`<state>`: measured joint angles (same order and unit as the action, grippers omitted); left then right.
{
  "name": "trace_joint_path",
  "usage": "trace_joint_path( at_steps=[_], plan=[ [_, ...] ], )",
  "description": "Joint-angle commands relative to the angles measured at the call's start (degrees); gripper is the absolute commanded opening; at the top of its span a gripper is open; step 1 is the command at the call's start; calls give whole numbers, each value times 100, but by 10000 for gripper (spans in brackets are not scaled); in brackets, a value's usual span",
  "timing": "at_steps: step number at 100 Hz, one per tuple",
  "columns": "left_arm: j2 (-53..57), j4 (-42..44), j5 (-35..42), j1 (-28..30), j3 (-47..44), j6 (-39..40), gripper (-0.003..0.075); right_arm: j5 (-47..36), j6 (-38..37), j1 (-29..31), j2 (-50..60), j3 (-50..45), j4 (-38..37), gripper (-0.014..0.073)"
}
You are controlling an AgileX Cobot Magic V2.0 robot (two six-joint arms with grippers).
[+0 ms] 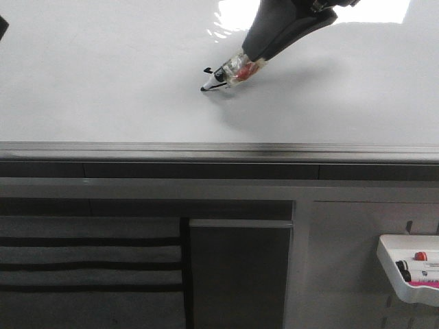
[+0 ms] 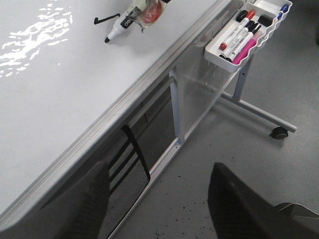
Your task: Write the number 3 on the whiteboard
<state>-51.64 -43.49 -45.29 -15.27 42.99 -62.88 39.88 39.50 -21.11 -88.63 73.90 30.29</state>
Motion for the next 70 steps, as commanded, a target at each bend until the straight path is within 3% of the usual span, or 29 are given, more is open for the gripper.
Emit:
trace_joint_path(
  at_steps=[1,15,34,43,70],
  plan=[
    [66,-287,256,5,156,58,405,-218,-42,159,216,125,-24,8],
    [66,-287,256,5,156,58,405,306,-31,177,287,-92,-66,8],
    [66,-287,256,5,156,58,405,-711,-43,-382,-28,-267,-56,8],
    [66,-287,256,5,156,58,405,-825,-51,-432,-63,-115,17,8],
    [66,-287,256,5,156,58,405,521,-65,-653,872,-190,168,8]
  ],
)
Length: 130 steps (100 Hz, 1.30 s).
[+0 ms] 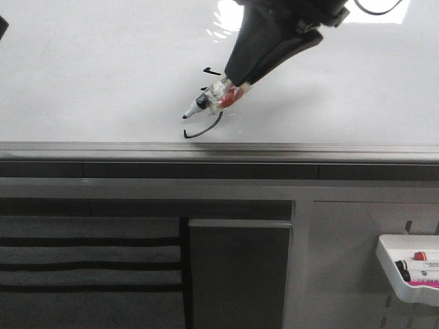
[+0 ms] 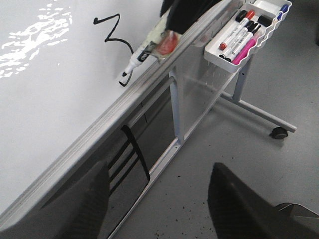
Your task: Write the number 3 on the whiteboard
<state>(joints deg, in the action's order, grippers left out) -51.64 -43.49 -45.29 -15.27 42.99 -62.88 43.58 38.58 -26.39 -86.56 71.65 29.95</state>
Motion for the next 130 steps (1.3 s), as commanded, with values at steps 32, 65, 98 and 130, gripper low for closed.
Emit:
trace_joint_path(
  at_steps=[32,65,98,130],
  plan=[
    [66,-298,278,5,156,58,405,800,860,-272,1971,-516,203,8],
    [-143,-957,23,-130,156,-613,405,1479,2773,-285,2120,-516,246,8],
    [-787,-1147,-175,-1334,679,-1540,405,1347,3321,-285,2120,-516,483,8],
    [-1802,-1159,-115,-1962,1348,-1540,405,1262,3467,-285,2120,-516,671,8]
  ],
)
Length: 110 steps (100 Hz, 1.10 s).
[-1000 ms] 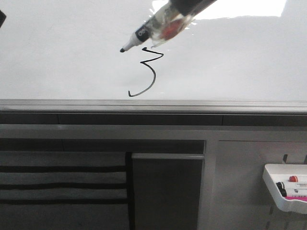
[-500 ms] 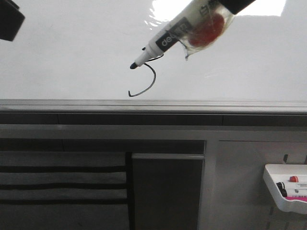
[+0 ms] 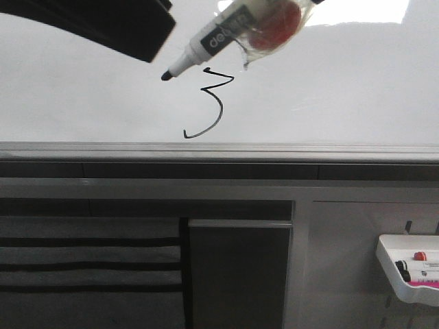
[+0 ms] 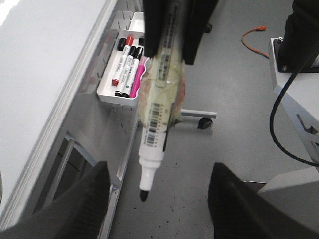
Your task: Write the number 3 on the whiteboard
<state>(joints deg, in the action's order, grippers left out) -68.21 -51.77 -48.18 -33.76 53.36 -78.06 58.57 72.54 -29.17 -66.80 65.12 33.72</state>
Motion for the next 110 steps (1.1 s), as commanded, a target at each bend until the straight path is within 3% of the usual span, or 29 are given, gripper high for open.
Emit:
trace_joint_path(
  at_steps=[1,35,61,110],
  plan=[
    [-166,-331,174,-126,325,-22,405,-238,71,-7,143,136,294,8],
    [-520,-441,62,-176,650,-22,393,-251,71,-7,143,136,316,8],
    [-520,-441,-71,-176,650,-22,221,-375,71,-7,143,136,391,8],
    [-520,-441,-75,-176,650,-22,59,-404,71,-7,143,136,476,8]
  ],
)
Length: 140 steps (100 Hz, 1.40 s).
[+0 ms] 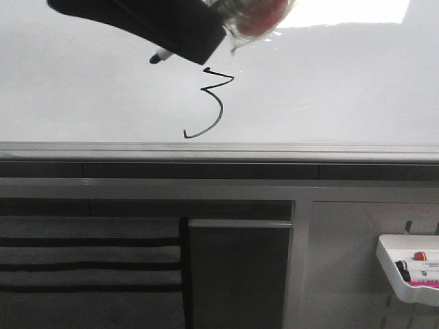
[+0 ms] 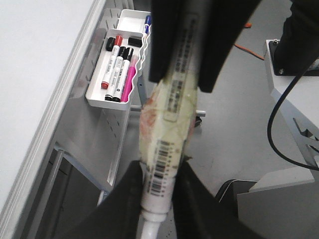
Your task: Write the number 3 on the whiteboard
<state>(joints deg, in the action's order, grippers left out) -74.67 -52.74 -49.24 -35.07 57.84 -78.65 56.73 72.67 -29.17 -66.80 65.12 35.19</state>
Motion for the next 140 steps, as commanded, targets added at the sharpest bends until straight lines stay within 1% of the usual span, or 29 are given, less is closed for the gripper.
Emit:
trace_joint_path(
  at_steps=[1,32,47,52,62,69,74,79,86,94,101,112,119,124,129,140],
  plan=[
    [127,-345,31,-45,202,36,59,-220,58,-7,143,136,328,8],
    [127,-345,31,-35,202,36,58,-321,47,-7,134,136,393,8],
    [127,-345,31,-28,202,36,59,-360,47,-7,134,136,393,24],
    [127,-345,31,-28,202,36,58,-372,47,-7,134,136,393,66],
    [127,-345,42,-28,202,36,58,-372,47,-7,134,136,393,209],
    [127,-285,65,-28,202,36,58,-397,47,16,144,136,335,287],
    [138,-98,101,-15,202,46,59,-411,8,86,172,147,189,321],
    [146,101,197,54,202,150,59,-411,-177,206,250,158,-21,331],
    [150,368,451,276,202,512,59,-411,-600,467,424,158,-395,330],
    [150,673,779,736,202,999,59,-347,-1099,882,674,158,-712,330],
    [150,786,1059,1216,167,1422,59,-209,-1304,1265,868,158,-764,330],
    [137,749,1689,2008,-83,2087,59,-1,-1326,1685,1037,158,-764,330],
    [137,496,2171,2384,-365,2173,59,16,-1326,1837,1062,158,-764,330],
    [137,49,2528,2641,-585,2162,59,16,-1350,1884,1062,158,-764,330],
    [137,-388,2931,2790,-794,2162,59,16,-1350,1895,1062,158,-764,330],
    [137,-697,3713,2894,-1059,2162,59,16,-1350,1895,1051,158,-764,330]
  ],
)
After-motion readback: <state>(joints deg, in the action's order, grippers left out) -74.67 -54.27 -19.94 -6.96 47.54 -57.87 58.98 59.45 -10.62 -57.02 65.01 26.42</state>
